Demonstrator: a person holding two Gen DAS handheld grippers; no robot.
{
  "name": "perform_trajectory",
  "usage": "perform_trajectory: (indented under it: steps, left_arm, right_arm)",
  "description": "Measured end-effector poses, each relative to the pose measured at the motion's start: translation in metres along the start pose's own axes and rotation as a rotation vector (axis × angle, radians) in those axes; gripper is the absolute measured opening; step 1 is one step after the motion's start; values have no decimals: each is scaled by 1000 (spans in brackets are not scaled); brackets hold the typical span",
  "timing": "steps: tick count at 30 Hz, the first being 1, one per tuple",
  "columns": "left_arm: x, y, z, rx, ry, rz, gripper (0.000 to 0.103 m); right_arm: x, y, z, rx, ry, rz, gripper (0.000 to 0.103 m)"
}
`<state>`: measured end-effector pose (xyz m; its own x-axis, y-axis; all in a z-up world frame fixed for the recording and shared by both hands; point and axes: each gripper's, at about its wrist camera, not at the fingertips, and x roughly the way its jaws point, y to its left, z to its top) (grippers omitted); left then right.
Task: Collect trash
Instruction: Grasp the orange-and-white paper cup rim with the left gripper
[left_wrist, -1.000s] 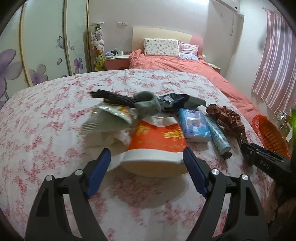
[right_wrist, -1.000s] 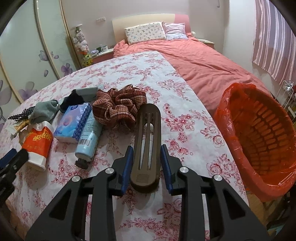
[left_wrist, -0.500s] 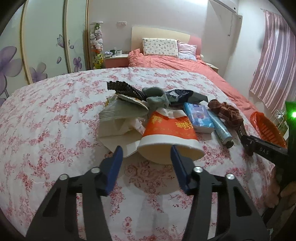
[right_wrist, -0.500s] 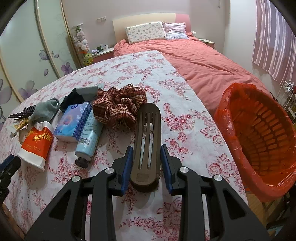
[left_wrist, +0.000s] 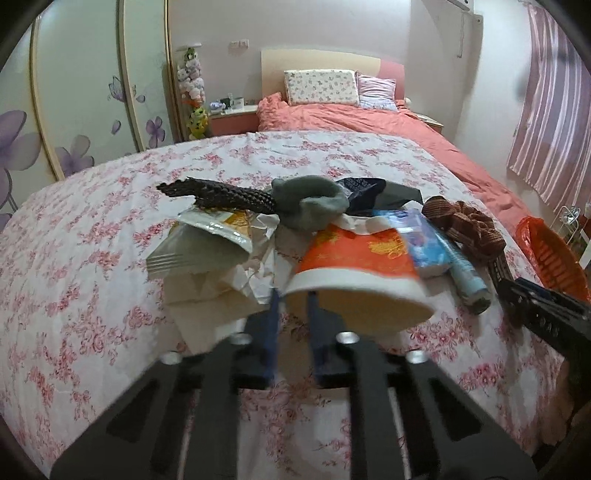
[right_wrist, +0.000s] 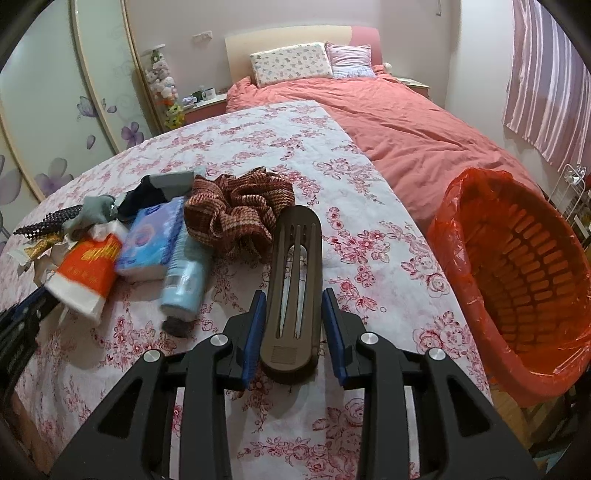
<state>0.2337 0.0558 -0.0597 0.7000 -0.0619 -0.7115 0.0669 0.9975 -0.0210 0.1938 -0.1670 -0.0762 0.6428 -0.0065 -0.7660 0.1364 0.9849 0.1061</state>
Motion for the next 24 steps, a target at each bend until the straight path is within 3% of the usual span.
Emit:
perform_trajectory:
  steps: [2,14,19,21,22,24]
  left_arm:
    - [-1,1,1,-2,-7,-7,3]
    - [-25,6,4,-36,-83,-48,1]
    - [-26,6,-3,-31,-65,-78,3]
    - [-29,7,-6,-28,-72,-87,13]
    - [-31,7,-9,-27,-77,-87,25]
    - [-34,7,-11,-22,-84,-92,30]
  right_arm:
    - [-1,-2,0,1,-3,7,31]
    - [-25,-12,-2,31,-50,18,31]
    - [-27,-15,-3,39,-49,18,31]
    - [-27,-16,-5,42,-44,19,31]
    - [-26,-17,-5,43,-42,20,31]
    - [-25,-17,-5,47,-39,23,31]
